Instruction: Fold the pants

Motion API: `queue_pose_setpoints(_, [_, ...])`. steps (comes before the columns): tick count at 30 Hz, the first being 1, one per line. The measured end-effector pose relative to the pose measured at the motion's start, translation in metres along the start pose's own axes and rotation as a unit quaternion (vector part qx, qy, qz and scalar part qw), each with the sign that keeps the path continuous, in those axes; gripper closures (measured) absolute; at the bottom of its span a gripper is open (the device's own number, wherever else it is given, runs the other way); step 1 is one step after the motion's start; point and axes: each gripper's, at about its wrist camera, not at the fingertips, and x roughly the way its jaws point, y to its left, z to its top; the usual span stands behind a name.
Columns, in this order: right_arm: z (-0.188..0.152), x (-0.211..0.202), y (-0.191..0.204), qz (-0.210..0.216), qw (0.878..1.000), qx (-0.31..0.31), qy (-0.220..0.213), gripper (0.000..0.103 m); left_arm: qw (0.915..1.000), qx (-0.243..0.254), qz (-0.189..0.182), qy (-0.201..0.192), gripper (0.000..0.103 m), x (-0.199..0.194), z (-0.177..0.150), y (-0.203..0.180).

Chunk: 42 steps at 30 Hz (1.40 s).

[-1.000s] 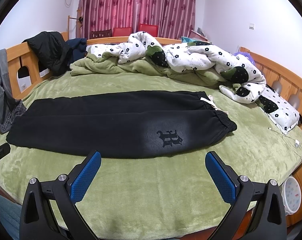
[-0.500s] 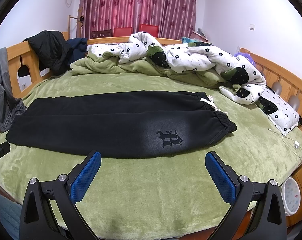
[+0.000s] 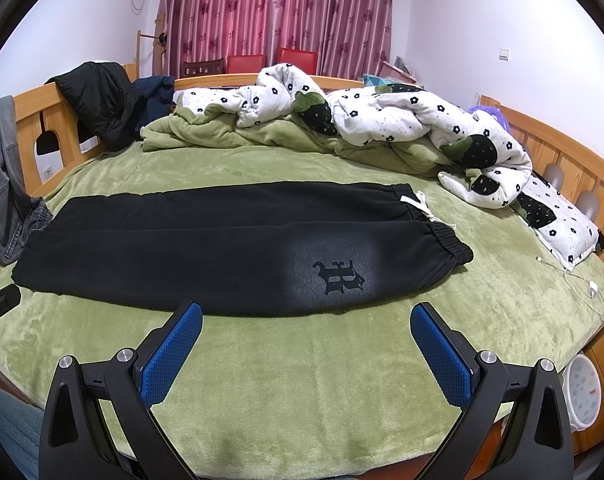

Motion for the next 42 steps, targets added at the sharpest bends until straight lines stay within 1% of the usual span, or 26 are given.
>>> queue_pose_setpoints(21, [-0.001, 0.0, 0.0, 0.002, 1.0, 0.0, 0.004, 0.001, 1.0, -0.001, -0.001, 0.0, 0.009, 0.0, 0.0, -0.001])
queue_pose_setpoints(23, [-0.002, -0.002, 0.0, -0.004, 1.0, -0.003, -0.001, 0.001, 1.0, -0.002, -0.005, -0.001, 0.009, 0.0, 0.0, -0.003])
queue_pose_setpoints(25, [-0.003, -0.004, 0.0, -0.005, 1.0, -0.006, -0.005, 0.001, 0.9998, -0.008, -0.016, -0.006, 0.009, -0.002, 0.001, -0.006])
queue_pose_setpoints(27, [-0.003, -0.006, 0.002, -0.003, 1.0, -0.007, -0.009, 0.001, 0.9996, -0.021, -0.019, -0.008, 0.009, -0.002, 0.002, -0.005])
queue_pose_setpoints(30, [-0.003, -0.004, 0.004, 0.011, 1.0, -0.008, -0.001, 0.001, 0.999, -0.037, -0.026, 0.001, 0.009, 0.003, 0.007, -0.006])
queue_pose_setpoints(33, [0.0, 0.001, 0.008, -0.004, 1.0, -0.013, 0.002, 0.001, 0.9989, -0.041, -0.023, 0.005, 0.009, 0.01, 0.012, -0.005])
queue_pose_setpoints(35, [0.005, 0.004, 0.007, 0.021, 1.0, -0.01, 0.005, 0.001, 0.9991, -0.036, -0.02, 0.007, 0.009, 0.015, 0.017, -0.006])
queue_pose_setpoints(36, [0.008, 0.007, 0.003, 0.053, 0.999, -0.001, 0.011, 0.001, 0.9992, -0.034, -0.019, 0.01, 0.009, 0.018, 0.02, -0.007])
queue_pose_setpoints(38, [0.013, 0.013, -0.006, 0.097, 0.995, 0.019, 0.019, 0.001, 0.9991, -0.034, -0.019, 0.014, 0.009, 0.025, 0.028, -0.003])
queue_pose_setpoints(39, [0.017, 0.017, -0.011, 0.105, 0.994, 0.028, 0.021, 0.001, 0.9993, -0.032, -0.015, 0.014, 0.009, 0.029, 0.034, -0.002])
queue_pose_setpoints(41, [0.027, 0.024, -0.02, 0.093, 0.995, 0.023, 0.018, 0.001, 0.9997, -0.026, 0.0, 0.002, 0.009, 0.034, 0.046, 0.004])
queue_pose_setpoints(42, [0.033, 0.027, -0.024, 0.088, 0.996, 0.014, 0.012, 0.001, 0.9997, -0.021, 0.013, -0.004, 0.009, 0.038, 0.053, 0.009])
